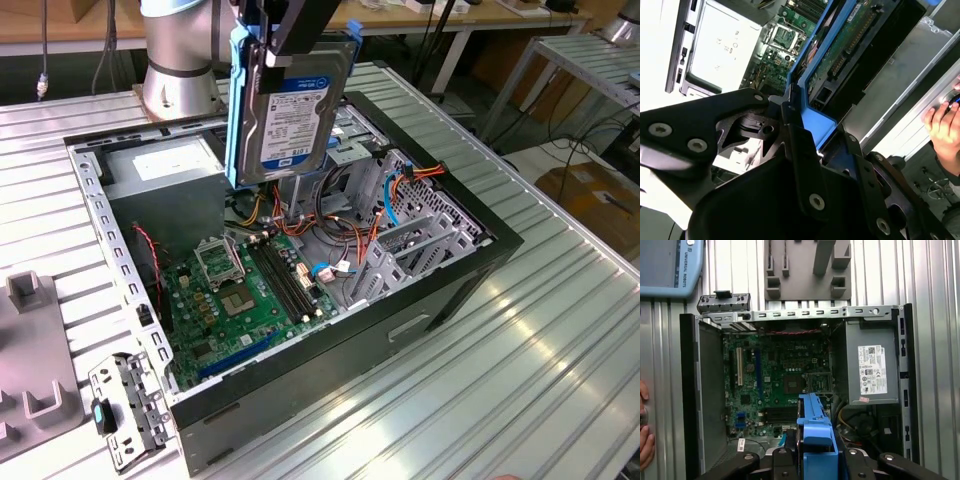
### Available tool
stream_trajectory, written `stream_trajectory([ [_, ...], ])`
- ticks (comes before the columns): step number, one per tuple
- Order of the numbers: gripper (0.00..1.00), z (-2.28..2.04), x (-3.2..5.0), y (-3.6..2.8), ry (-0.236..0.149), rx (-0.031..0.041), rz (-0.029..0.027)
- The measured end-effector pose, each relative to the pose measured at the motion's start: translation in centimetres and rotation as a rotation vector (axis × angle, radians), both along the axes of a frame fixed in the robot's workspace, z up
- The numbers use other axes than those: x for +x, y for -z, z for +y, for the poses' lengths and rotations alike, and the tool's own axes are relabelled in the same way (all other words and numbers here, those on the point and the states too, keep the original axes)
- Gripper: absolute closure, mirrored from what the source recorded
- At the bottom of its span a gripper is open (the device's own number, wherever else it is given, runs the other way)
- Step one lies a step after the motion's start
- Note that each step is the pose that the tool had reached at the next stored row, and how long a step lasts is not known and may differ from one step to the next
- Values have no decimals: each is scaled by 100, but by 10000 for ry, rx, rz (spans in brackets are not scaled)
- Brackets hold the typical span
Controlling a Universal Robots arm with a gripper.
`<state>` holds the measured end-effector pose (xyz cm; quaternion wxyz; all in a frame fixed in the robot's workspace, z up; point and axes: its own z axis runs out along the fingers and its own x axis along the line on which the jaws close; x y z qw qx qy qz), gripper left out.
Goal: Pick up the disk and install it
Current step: 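Insert the disk into the insertion slot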
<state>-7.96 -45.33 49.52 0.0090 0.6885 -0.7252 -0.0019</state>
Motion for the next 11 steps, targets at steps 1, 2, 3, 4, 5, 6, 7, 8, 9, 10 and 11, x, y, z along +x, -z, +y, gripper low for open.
stream_trajectory([
  [1, 63, -2, 0, 0, 0, 1, 0],
  [2, 63, -4, 0, 0, 0, 0, 0],
  [3, 63, -5, 0, 0, 0, 0, 0],
  [4, 63, -5, 0, 0, 0, 0, 0],
  [5, 63, -5, 0, 0, 0, 1, 0],
  [6, 63, -6, 0, 0, 0, 1, 0],
  [7, 63, -6, 0, 0, 0, 0, 0],
  [8, 63, -6, 0, 0, 0, 0, 0],
  [9, 63, -6, 0, 0, 0, 0, 0],
  [10, 63, -7, 0, 0, 0, 0, 0],
  [11, 63, -8, 0, 0, -1, 1, 0],
])
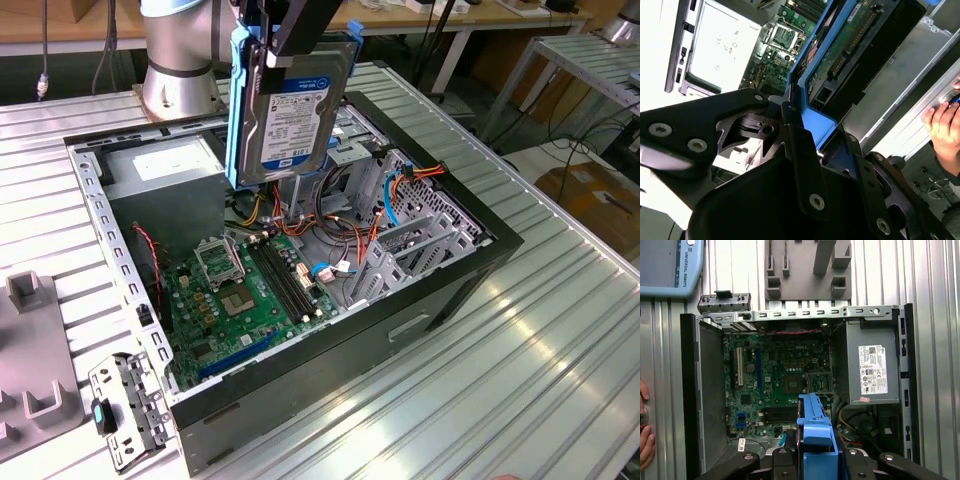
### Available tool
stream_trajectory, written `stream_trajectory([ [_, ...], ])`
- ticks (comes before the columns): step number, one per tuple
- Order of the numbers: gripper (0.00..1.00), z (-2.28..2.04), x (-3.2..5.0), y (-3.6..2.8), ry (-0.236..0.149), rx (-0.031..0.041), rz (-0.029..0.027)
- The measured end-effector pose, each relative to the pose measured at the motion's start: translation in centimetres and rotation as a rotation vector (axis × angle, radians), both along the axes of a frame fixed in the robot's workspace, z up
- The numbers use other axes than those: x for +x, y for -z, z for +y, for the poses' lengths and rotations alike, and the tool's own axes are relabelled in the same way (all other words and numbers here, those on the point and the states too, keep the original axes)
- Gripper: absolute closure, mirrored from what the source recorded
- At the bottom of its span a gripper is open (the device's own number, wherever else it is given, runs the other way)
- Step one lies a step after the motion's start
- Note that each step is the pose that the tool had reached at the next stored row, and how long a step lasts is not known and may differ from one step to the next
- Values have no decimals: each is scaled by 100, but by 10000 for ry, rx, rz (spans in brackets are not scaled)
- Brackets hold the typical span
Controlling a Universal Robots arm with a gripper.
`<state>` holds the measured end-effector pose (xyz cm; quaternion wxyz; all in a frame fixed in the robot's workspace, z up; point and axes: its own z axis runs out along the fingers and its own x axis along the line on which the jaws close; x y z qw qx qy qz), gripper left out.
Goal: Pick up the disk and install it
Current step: 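Insert the disk into the insertion slot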
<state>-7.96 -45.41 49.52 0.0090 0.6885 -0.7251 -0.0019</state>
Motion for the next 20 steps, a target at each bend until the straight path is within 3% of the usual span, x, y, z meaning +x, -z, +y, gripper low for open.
stream_trajectory([
  [3, 63, -18, 0, 0, 0, -1, 0],
  [6, 63, -64, 0, -1, 1, -2, 1],
  [10, 63, -221, 0, 0, 1, -3, 0],
  [11, 63, -283, 0, 1, 0, -2, -1],
  [16, 63, -456, 9, 3, 1, -3, 0],
  [20, 63, -499, 80, 7, 0, -5, 0],
])
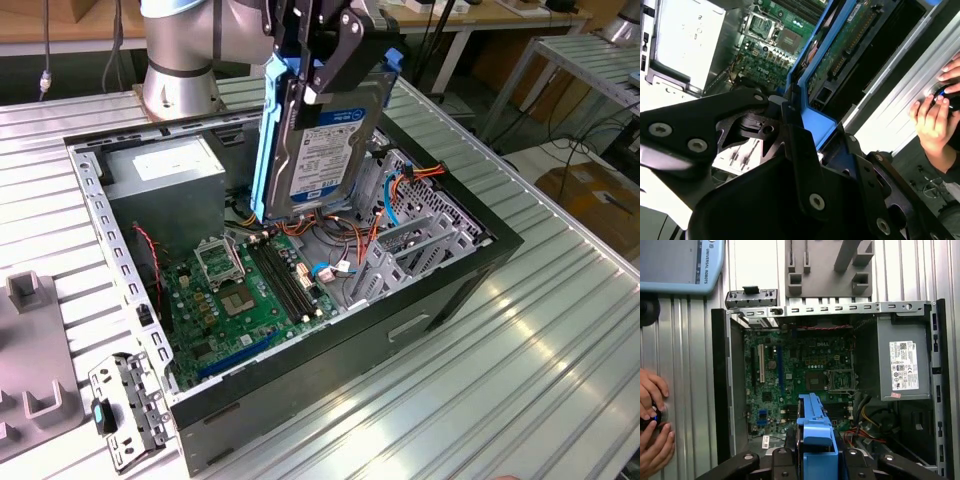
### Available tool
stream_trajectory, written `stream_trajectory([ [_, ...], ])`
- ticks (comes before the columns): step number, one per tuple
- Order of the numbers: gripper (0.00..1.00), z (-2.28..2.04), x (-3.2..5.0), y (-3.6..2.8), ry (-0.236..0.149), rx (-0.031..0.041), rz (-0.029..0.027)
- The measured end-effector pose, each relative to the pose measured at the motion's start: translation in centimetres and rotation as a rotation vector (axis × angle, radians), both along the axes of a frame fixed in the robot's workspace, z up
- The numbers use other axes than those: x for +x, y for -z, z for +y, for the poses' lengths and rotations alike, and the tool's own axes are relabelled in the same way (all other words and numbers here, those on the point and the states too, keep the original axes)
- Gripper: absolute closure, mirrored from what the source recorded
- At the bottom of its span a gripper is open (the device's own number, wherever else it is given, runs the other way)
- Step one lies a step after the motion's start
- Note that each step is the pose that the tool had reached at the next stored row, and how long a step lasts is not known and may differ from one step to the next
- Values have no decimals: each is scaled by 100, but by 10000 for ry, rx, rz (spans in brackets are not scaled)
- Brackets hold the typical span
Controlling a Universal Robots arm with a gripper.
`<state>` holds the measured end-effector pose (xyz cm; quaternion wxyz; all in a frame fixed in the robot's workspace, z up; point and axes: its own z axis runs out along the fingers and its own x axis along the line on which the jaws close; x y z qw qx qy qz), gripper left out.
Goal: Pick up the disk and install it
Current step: 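Insert the disk into the insertion slot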
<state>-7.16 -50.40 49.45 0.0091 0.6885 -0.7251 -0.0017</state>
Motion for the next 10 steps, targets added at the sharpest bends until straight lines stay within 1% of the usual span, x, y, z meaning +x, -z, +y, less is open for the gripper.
stream_trajectory([
  [1, 63, -3, 33, 1, 0, 1, 0],
  [8, 63, -11, 342, 5, 0, 0, 3],
  [10, 63, -11, 412, 4, 1, -2, 3],
])
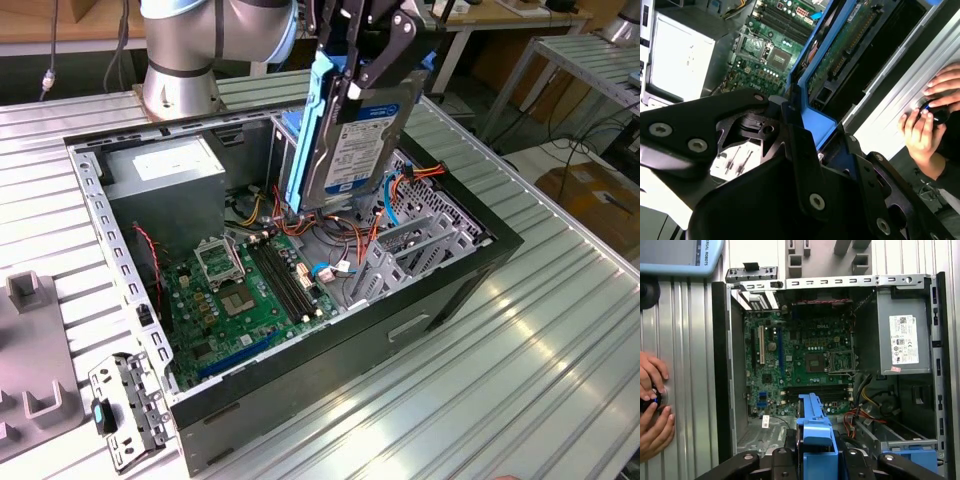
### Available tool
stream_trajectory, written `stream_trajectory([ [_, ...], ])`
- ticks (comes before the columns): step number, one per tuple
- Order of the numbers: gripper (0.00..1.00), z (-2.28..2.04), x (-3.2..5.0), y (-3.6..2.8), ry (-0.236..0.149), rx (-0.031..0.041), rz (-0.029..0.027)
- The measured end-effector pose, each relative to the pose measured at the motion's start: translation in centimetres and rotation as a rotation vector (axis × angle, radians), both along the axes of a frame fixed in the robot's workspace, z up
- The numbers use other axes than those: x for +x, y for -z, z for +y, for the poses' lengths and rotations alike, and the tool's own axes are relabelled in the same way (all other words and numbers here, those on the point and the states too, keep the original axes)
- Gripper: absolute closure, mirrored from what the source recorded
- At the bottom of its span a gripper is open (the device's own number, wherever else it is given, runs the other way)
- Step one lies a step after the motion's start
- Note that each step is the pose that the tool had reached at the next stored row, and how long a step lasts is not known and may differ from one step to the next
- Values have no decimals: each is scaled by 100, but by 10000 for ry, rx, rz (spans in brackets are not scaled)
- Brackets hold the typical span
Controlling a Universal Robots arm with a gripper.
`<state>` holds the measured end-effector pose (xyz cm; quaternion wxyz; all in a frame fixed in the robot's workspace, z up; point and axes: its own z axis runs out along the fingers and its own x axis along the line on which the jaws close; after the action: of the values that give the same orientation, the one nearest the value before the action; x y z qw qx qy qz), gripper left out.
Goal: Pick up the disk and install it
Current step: 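Insert the disk into the insertion slot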
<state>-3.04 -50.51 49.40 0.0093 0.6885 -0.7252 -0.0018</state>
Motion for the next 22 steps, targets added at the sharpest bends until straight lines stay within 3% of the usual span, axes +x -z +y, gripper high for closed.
stream_trajectory([
  [5, 63, 0, 13, 4, 0, 2, 0],
  [7, 63, -21, 14, 12, -1, -1, 0],
  [13, 63, -197, 38, 54, -1, 1, -5],
  [17, 63, -233, 127, 73, 0, -1, -5],
  [22, 63, -242, 316, 90, 0, -8, -5],
])
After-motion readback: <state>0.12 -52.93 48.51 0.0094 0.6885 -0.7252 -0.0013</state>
